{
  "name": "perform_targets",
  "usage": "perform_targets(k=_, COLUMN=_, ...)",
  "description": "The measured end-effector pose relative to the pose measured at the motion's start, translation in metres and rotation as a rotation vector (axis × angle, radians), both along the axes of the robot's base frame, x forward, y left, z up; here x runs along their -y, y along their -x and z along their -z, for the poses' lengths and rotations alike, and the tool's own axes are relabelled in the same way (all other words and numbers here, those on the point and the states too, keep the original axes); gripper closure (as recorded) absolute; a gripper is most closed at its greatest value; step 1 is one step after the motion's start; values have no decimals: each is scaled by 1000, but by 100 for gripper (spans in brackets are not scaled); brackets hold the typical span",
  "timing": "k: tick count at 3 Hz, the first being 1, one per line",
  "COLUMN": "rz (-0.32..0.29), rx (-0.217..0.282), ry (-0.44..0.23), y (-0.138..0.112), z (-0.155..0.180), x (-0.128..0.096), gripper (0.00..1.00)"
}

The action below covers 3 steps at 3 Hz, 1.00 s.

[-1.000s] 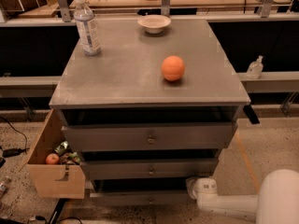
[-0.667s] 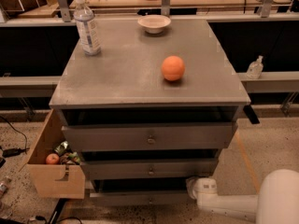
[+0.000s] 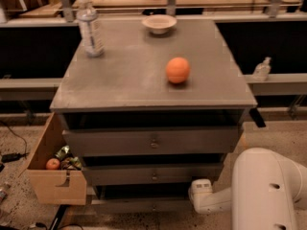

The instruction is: Open bottom drawer

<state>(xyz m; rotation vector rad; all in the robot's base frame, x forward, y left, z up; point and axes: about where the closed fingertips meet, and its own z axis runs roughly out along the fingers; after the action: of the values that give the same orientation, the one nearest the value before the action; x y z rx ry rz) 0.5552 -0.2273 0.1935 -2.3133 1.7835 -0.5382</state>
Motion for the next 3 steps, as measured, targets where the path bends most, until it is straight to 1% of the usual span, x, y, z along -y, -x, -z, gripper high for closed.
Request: perform_targets(k=3, rz=0, rx=0, ry=0, y=0, z=0, x=0, gripper=100)
